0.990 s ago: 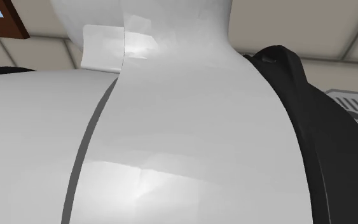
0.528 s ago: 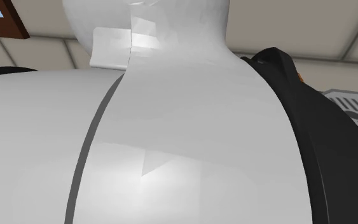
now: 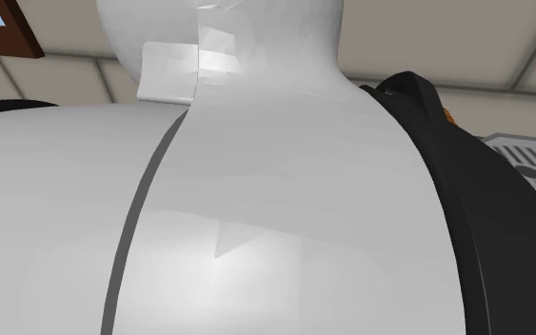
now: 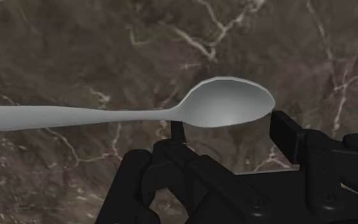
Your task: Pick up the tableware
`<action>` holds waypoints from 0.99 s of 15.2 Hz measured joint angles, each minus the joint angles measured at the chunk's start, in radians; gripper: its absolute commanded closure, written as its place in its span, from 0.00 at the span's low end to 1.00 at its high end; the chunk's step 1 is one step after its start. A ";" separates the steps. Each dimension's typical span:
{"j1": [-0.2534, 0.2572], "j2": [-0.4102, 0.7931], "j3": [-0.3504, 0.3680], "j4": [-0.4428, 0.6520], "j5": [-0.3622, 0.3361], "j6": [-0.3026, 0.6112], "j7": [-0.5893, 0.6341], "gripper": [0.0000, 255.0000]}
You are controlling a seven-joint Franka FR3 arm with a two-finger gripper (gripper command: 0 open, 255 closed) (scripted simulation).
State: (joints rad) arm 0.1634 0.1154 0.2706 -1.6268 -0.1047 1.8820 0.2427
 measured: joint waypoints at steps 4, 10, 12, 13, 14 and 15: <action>0.000 0.000 0.000 0.005 0.000 -0.005 0.000 1.00; 0.004 0.007 0.002 0.086 -0.001 -0.079 -0.003 1.00; 0.004 0.013 0.002 0.121 -0.002 -0.108 -0.005 1.00; 0.005 0.013 0.003 0.135 -0.002 -0.122 -0.005 1.00; 0.006 0.018 0.003 0.154 -0.003 -0.137 -0.005 1.00; 0.007 0.025 0.003 0.177 -0.005 -0.153 -0.007 1.00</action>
State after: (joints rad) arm 0.1704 0.1402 0.2739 -1.4500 -0.1093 1.7290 0.2361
